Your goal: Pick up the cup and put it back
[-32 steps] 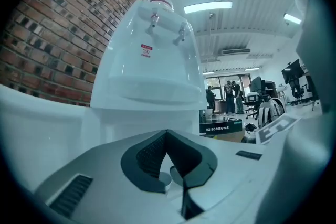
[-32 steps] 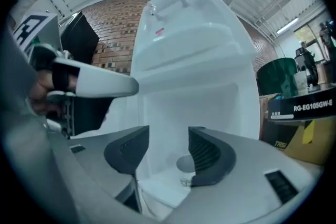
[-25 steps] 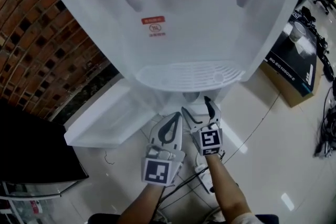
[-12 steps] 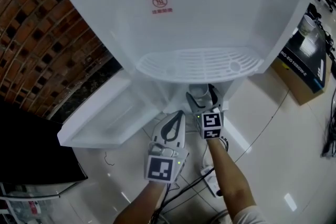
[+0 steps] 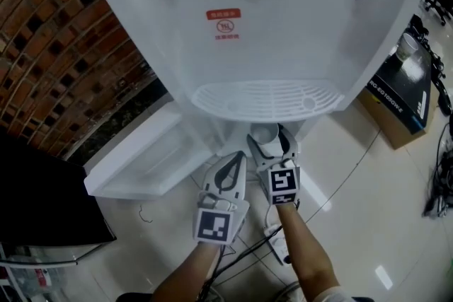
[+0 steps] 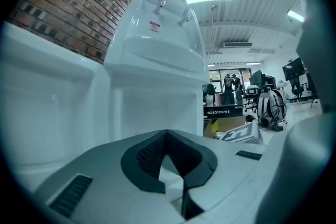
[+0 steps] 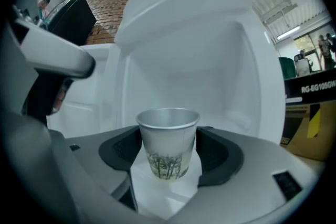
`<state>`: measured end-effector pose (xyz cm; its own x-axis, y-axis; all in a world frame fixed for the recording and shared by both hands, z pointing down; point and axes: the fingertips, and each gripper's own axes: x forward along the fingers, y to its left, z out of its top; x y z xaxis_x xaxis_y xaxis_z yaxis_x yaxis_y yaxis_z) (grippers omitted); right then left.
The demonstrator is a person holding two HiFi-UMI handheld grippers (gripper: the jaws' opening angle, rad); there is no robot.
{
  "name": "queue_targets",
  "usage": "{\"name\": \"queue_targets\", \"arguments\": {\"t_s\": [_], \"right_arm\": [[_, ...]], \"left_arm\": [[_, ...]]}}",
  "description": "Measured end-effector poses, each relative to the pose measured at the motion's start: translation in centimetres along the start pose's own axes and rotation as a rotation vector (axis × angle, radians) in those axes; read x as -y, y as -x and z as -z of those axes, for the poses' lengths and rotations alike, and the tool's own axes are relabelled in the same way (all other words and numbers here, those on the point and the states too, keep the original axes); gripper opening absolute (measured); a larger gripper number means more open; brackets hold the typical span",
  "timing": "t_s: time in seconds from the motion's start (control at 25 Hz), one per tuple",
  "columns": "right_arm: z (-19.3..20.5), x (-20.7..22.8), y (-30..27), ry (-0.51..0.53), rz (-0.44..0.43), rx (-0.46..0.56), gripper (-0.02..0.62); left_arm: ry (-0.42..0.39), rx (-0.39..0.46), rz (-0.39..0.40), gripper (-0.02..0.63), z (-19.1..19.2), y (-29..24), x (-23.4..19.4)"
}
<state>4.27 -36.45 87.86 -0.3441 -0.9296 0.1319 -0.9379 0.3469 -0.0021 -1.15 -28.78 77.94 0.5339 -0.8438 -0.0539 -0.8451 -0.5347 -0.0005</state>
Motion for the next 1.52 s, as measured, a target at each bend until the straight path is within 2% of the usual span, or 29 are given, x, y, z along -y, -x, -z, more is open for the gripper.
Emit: {"name": "queue_targets", "arguments": {"t_s": [0.24,0.44,0.68,0.92,1.04,1.32,1.52], "right_arm": [[-6.7,-2.2,6.7,-0.016,0.027,0.023,0.331],[-11.7,-3.7,10.6,-0.005,0.033,0.016,0.331],[-15.9,-4.6,12.3,0.034,0.025,0.042,0.331],[-19.9,-4.5,12.8,0.028,0.024,0.081,0.331],[-22.4,-4.8,13.4,0.018,0.025,0.063,0.331],[-30.0,-7.6,15.2,0.008,-0.010,0.026,0.331],[-35.9,-10.0,17.3,0.007,-0.043,0.032,0.330]], "left_arm": [[-0.042,0.002,0.016,0.005,-3.3,1.3,0.9],[-0.031,0.015,-0.002,0.005,-6.2,2.4,0.8],[-0.073,0.113,-0.003,0.005,-10.8,2.4,0.8],[-0.080,0.146,0.008,0.005,-14.5,2.6,1.2],[-0.083,0.102,0.013,0.005,-16.6,3.2,1.5],[-0.089,0.051,-0.016,0.005,-24.7,5.9,1.0],[-0.083,0.074,-0.056,0.005,-31.5,7.9,0.5]]}}
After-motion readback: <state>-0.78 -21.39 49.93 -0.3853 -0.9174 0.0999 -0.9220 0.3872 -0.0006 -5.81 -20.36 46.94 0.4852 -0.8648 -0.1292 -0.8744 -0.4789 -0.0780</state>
